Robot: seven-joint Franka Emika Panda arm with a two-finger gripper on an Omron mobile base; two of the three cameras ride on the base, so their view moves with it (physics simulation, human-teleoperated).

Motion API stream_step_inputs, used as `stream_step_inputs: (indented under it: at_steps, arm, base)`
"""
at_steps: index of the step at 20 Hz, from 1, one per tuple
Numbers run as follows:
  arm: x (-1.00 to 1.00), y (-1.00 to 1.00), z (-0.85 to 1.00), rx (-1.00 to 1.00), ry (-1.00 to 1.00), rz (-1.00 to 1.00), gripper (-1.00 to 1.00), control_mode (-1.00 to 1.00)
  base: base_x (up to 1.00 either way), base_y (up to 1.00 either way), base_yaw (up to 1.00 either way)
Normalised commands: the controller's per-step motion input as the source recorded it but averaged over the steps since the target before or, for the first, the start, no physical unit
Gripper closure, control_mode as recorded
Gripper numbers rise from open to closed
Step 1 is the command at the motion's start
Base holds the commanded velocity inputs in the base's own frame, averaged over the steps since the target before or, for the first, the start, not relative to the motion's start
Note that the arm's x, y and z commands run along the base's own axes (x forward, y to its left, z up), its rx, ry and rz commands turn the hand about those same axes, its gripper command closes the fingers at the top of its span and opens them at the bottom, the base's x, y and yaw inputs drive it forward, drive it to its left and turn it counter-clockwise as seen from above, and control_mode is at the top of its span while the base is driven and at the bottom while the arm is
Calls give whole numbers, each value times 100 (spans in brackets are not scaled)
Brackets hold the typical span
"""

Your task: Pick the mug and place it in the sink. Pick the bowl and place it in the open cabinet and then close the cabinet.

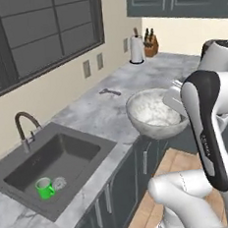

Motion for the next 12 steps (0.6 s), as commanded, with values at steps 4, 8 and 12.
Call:
stream_step_inputs:
  at_steps: [4, 8, 12]
  arm:
    - [0, 0, 0, 0, 0, 0, 100, 100]
    - [0, 0, 0, 0, 0, 0, 100, 100]
    - [0, 0, 0, 0, 0, 0, 100, 100]
  base:
    - [-39, -3, -75]
    - [-43, 0, -72]
    - [-51, 0, -70]
